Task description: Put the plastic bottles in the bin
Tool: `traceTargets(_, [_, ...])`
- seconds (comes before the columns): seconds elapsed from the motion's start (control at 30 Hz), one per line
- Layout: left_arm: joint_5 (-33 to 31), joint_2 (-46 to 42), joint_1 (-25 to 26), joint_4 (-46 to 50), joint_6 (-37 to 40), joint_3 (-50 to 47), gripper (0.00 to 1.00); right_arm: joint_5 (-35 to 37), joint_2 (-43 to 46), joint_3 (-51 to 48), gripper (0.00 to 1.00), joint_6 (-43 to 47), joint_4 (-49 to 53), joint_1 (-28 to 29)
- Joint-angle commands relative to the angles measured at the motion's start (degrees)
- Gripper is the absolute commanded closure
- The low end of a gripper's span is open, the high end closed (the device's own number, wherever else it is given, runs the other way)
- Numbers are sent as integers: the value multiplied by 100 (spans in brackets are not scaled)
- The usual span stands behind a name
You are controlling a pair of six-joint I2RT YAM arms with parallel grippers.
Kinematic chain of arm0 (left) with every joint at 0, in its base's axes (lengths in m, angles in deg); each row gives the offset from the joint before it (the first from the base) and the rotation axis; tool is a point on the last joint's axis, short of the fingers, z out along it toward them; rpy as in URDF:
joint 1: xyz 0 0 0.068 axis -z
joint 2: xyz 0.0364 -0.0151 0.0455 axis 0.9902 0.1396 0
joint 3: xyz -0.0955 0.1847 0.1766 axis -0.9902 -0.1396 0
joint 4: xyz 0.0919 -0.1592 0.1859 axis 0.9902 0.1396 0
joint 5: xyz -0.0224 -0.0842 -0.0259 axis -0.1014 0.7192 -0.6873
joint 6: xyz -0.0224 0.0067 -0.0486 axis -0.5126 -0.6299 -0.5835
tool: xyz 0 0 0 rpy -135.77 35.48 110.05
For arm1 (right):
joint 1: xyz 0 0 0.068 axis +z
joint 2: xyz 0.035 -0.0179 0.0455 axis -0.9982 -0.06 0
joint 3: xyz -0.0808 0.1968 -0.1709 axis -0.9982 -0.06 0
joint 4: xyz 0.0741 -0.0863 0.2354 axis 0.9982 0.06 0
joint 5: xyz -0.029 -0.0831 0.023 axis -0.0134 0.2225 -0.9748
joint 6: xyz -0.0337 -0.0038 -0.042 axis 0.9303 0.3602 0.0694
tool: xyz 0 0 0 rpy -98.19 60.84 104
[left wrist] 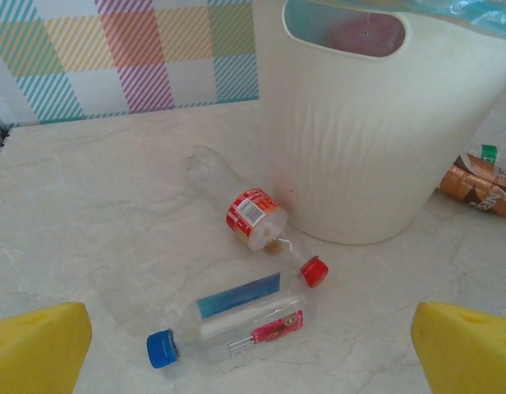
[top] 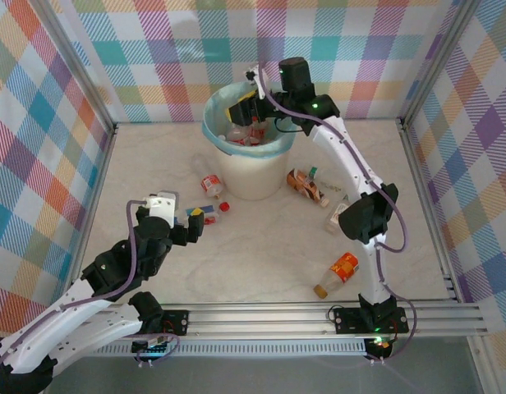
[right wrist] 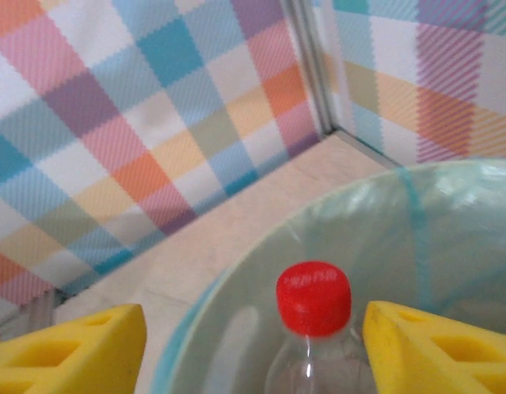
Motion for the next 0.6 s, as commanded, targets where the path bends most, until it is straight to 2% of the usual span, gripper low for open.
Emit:
traceTargets(0.0, [-243, -18, -55, 192, -195, 162, 0, -570, 7, -7, 35, -371, -122, -8])
traceTargets(0.17, [-585, -91, -53, 508, -465, 181, 0, -225, -171, -4, 38, -386, 141, -12])
traceTargets(0.33, [-868, -176, -59, 776, -753, 188, 0, -201, -249, 12, 39, -608, 210, -8])
traceTargets(0.57, [-794, 280, -194, 1252, -1157, 565, 0, -105, -88, 442, 41, -945, 423, -15])
